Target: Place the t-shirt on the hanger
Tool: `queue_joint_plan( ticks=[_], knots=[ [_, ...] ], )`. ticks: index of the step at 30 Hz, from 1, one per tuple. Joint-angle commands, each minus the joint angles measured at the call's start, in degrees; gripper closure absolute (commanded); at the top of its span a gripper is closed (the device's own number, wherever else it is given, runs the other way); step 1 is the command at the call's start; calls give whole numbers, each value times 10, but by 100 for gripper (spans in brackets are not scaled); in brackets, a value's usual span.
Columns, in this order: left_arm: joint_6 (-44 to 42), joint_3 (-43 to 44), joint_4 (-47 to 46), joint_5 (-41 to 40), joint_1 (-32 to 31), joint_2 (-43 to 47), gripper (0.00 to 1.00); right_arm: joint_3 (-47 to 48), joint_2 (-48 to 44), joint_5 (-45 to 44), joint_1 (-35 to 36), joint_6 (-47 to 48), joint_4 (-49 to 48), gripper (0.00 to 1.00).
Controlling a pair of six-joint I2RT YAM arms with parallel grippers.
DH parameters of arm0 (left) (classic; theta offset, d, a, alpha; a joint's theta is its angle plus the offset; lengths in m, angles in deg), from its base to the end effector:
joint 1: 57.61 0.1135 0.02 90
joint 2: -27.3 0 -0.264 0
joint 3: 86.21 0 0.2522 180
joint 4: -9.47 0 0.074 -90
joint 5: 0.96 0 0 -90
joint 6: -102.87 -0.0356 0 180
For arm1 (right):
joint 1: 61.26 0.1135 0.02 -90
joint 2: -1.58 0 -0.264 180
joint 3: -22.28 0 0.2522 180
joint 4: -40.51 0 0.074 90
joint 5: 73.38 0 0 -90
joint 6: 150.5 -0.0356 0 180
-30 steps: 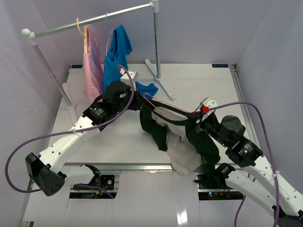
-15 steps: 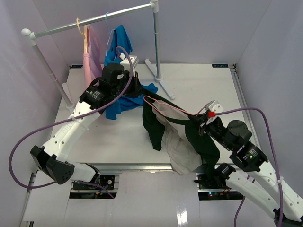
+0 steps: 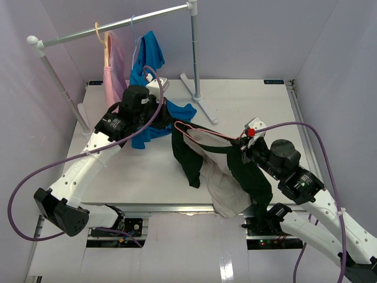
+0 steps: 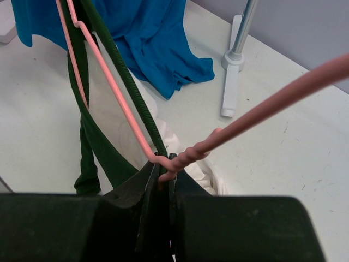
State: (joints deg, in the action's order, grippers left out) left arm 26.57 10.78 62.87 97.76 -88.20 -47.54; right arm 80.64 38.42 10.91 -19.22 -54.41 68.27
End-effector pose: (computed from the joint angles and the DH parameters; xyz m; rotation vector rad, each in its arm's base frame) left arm 0.2365 -0.1461 0.4068 0.4108 2.1327 -0.6137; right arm 0.1153 0.0992 0.3524 -0.6210 1.5761 0.3880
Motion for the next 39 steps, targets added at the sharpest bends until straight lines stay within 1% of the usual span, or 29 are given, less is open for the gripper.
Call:
queue_joint_plan(
  ticks=[1, 4, 8, 11, 17, 20, 22, 23, 25, 30, 33, 39],
  knots=[
    [-35, -30, -11, -153, 26, 26, 100, 23, -18, -57, -6, 4, 19, 92],
    [-38, -49, -21, -165, 26, 28, 100, 24, -25, -58, -6, 4, 22, 92],
    [-33, -58, -41, -146, 26, 49, 100, 20, -29, -60, -6, 13, 36, 92],
    [-30, -42, -36, -135, 26, 56, 100, 7, -36, -51, -6, 17, 34, 92],
    [-24, 17, -15, -112, 25, 45, 100, -7, -49, -29, -6, 30, 28, 92],
    [-24, 42, -10, -85, 25, 32, 100, -1, -40, -32, -6, 29, 35, 92],
    [-24, 47, -11, -27, 24, 23, 100, 0, -36, -40, -6, 25, 33, 92],
    [-24, 49, -10, -16, 19, 18, 100, 1, -31, -40, -6, 22, 31, 92],
    [-24, 53, -11, 6, 8, 12, 100, 9, -17, -40, -6, 15, 28, 92],
    [-23, 46, -25, 25, -17, 0, 100, 47, 36, -38, -6, 2, 27, 92],
    [-19, 29, -48, 37, -46, -5, 100, 79, 93, -35, -6, -11, 28, 92],
    [-10, 15, -87, 44, -99, -28, 100, 128, 167, -20, -5, -37, -2, 92]
  ],
)
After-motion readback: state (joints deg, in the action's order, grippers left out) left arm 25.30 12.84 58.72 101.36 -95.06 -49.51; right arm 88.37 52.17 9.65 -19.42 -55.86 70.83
